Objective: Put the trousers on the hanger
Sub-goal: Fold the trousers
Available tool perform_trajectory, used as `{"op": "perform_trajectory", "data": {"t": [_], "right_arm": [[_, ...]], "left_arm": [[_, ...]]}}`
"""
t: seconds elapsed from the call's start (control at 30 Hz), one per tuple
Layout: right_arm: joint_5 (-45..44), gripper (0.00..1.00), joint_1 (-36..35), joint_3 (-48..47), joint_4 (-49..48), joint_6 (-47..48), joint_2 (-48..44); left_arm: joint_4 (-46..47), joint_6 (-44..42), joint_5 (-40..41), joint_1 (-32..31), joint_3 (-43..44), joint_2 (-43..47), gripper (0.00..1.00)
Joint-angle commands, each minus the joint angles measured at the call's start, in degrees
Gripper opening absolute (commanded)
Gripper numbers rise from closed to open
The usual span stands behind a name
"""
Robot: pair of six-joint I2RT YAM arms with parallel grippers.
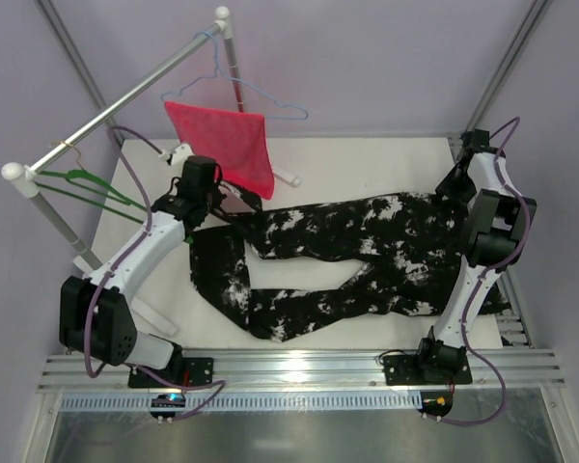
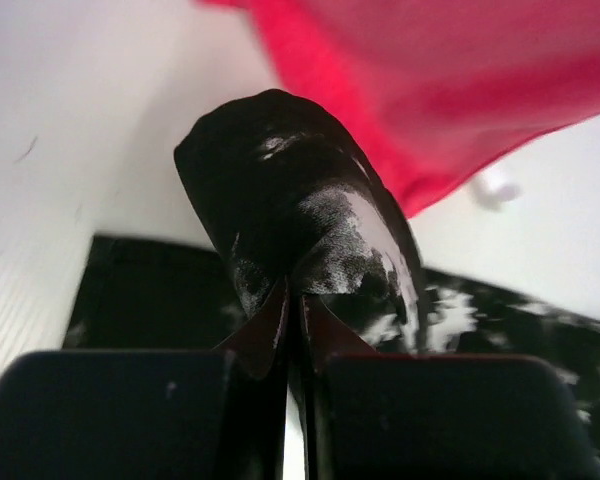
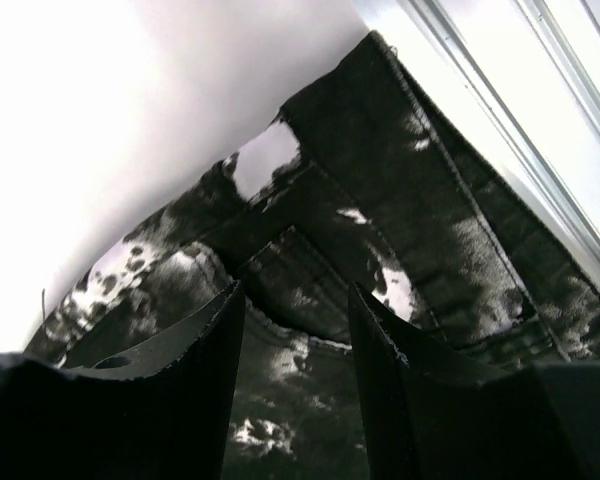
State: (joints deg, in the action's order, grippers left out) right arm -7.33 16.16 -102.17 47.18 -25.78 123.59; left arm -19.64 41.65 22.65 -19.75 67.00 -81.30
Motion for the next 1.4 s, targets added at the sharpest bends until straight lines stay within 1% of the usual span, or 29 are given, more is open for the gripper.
{"op": "perform_trajectory", "data": {"t": [0.0,0.07,0.13,0.17,0.23,0.27,0.3,0.33,0.37,0.43,0.47,0.5,0.63,0.67,0.73,0.77,0.83,0.87,0.9,0.97,1.03,1.07,1.1,1.17,1.3,1.37], "right_arm": [[1.62,0.49,-0.69,2.15,-1.39,1.52,-4.14],[1.88,0.5,-1.22,4.25,-1.91,1.96,-5.46],[4.16,0.5,-2.27,7.14,-3.57,2.57,-8.0],[5.04,0.5,-2.8,7.94,-4.02,2.84,-8.88],[6.19,0.5,-4.29,9.26,-4.64,2.93,-11.08],[6.54,0.5,-4.73,9.44,-4.47,2.84,-11.61],[6.54,0.5,-5.61,9.71,-4.46,2.75,-12.14],[10.46,0.5,-6.23,10.41,-5.07,2.67,-12.67],[11.11,0.5,-6.93,10.67,-5.17,2.93,-13.63],[12.33,0.51,-9.47,11.37,-5.43,3.63,-14.34],[13.3,0.51,-10.18,11.73,-5.78,3.72,-14.78],[13.92,0.51,-10.62,11.99,-5.96,3.63,-14.87],[12.62,0.51,-11.51,12.7,-6.14,1.1,-14.78],[11.3,0.51,-11.42,12.0,-5.44,0.21,-14.52],[8.05,0.51,-10.81,8.68,-2.72,-2.07,-12.5],[5.6,0.52,-9.67,7.52,-2.01,-3.73,-11.54],[4.44,0.54,-8.35,2.35,1.5,-5.94,-7.85],[2.34,0.55,-6.77,0.15,3.17,-8.12,-6.45],[1.98,0.56,-6.24,-3.26,5.27,-8.75,-3.73],[0.93,0.59,-4.48,-6.1,6.78,-10.24,-1.35],[-0.31,0.6,-3.6,-9.35,8.1,-9.56,2.0],[-3.1,0.61,-2.9,-10.93,8.28,-7.81,3.66],[-4.34,0.63,-2.46,-11.47,8.45,-7.1,3.68],[-4.18,0.65,-0.97,-10.86,7.32,-5.95,4.38],[-4.27,0.66,2.64,-7.52,3.72,-8.4,4.11],[-3.65,0.66,2.64,-7.87,3.18,-9.2,5.68]], "left_arm": [[-4.16,5.27,7.47,0.06,-2.58,-2.27,0.01],[-8.02,6.42,9.59,0.06,-2.49,-3.6,0.11],[-9.27,7.04,11.53,0.06,-2.4,-5.36,0.18],[-9.97,7.3,12.06,0.06,-2.14,-5.71,0.27],[-11.91,7.48,12.85,-0.03,-1.53,-6.77,0.36],[-12.52,7.4,13.2,-0.38,-0.57,-6.94,0.44],[-13.4,7.22,13.55,-0.64,-0.04,-7.03,0.45],[-13.41,6.0,13.99,-1.08,0.32,-7.29,0.47],[-13.15,5.21,13.91,-1.52,0.93,-7.3,0.5],[-12.01,1.53,13.21,-3.62,1.9,-7.91,0.54],[-11.39,-0.32,12.77,-4.5,2.95,-8.26,0.57],[-11.13,-1.56,12.85,-6.6,3.65,-8.7,0.59],[-11.48,-6.74,16.63,-13.02,7.7,-11.77,0.64],[-11.39,-8.93,16.81,-14.08,8.4,-13.08,0.64],[-11.91,-10.0,16.46,-16.01,11.12,-14.58,0.66],[-12.09,-10.44,14.54,-16.02,11.74,-16.16,0.66],[-12.35,-10.45,13.21,-16.02,13.59,-17.75,0.67],[-12.61,-10.62,12.42,-16.11,14.03,-19.32,0.67],[-12.7,-10.71,11.98,-16.02,14.73,-20.38,0.67],[-12.79,-11.15,11.8,-16.02,15.35,-22.32,0.68],[-13.58,-11.15,11.97,-15.94,16.92,-25.74,0.68],[-14.54,-11.06,11.97,-15.94,17.54,-27.84,0.68],[-14.99,-10.89,11.89,-16.02,18.07,-28.65,0.68],[-15.34,-10.54,11.71,-15.94,18.78,-30.06,0.68],[-15.34,-7.64,10.75,-15.23,18.87,-31.81,0.67],[-14.9,-7.02,9.69,-15.06,18.78,-33.13,0.67]]}}
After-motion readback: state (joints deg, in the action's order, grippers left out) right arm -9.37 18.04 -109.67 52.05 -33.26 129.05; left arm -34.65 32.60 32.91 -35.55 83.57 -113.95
